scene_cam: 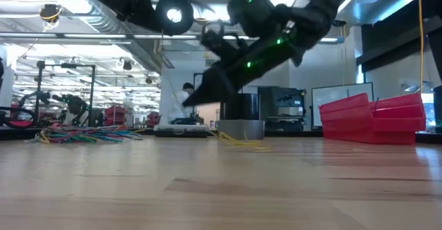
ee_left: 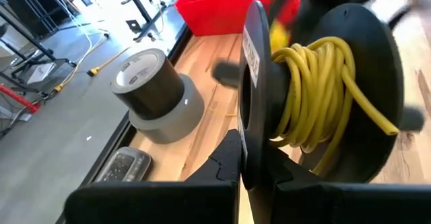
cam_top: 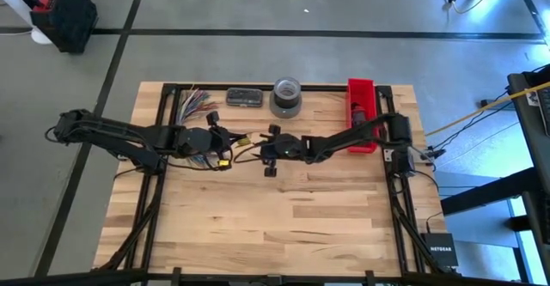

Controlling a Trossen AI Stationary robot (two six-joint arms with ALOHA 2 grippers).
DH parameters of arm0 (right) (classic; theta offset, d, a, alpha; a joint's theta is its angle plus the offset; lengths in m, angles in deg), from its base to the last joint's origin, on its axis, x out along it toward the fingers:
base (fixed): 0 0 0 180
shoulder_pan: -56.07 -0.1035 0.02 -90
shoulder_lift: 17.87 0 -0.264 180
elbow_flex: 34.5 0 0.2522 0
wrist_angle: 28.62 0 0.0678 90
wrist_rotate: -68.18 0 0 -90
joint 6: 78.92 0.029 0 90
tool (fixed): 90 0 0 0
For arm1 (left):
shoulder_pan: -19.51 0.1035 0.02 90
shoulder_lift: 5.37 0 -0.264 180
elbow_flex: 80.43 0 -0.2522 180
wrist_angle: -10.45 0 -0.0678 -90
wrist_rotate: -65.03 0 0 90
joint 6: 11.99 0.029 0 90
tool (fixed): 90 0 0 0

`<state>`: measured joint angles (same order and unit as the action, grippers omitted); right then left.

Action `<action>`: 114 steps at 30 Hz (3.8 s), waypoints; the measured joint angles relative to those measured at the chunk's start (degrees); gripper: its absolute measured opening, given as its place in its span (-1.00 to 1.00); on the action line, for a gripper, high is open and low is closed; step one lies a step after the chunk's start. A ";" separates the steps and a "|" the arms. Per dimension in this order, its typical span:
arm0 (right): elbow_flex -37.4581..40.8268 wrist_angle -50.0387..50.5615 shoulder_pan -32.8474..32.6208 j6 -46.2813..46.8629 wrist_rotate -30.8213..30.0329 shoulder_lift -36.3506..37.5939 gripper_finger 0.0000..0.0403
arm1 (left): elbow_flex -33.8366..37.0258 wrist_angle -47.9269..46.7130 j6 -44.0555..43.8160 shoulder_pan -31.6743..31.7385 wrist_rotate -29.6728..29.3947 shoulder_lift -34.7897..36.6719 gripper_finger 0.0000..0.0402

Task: Coil cords
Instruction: Coil the yellow wire onto the spool

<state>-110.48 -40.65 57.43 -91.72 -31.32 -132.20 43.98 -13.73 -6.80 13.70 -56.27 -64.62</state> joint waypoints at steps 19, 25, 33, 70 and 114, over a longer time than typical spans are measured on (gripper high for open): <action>-3.57 0.69 -0.11 0.23 -0.28 -3.28 -0.64 | 0.02 0.30 0.42 -0.15 -0.01 0.00 -1.00; -3.57 2.55 -0.25 -3.64 -5.66 -2.74 -0.95 | 0.02 0.19 0.78 -0.15 -0.01 0.00 -1.00; -2.29 12.36 -0.21 -6.14 -15.39 7.50 -0.96 | 0.02 -2.83 0.85 -0.15 -0.01 -0.02 -1.00; 3.46 -2.85 -7.75 2.06 -8.74 20.02 -0.95 | 0.02 9.62 3.98 4.43 0.54 -12.11 -1.00; -5.32 -5.27 -7.64 2.03 -3.34 5.95 -0.95 | 0.13 14.93 1.25 -0.01 0.42 -4.09 -1.00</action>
<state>-115.81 -45.93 49.79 -89.69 -34.66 -126.25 44.12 1.19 -5.56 13.69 -55.85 -68.70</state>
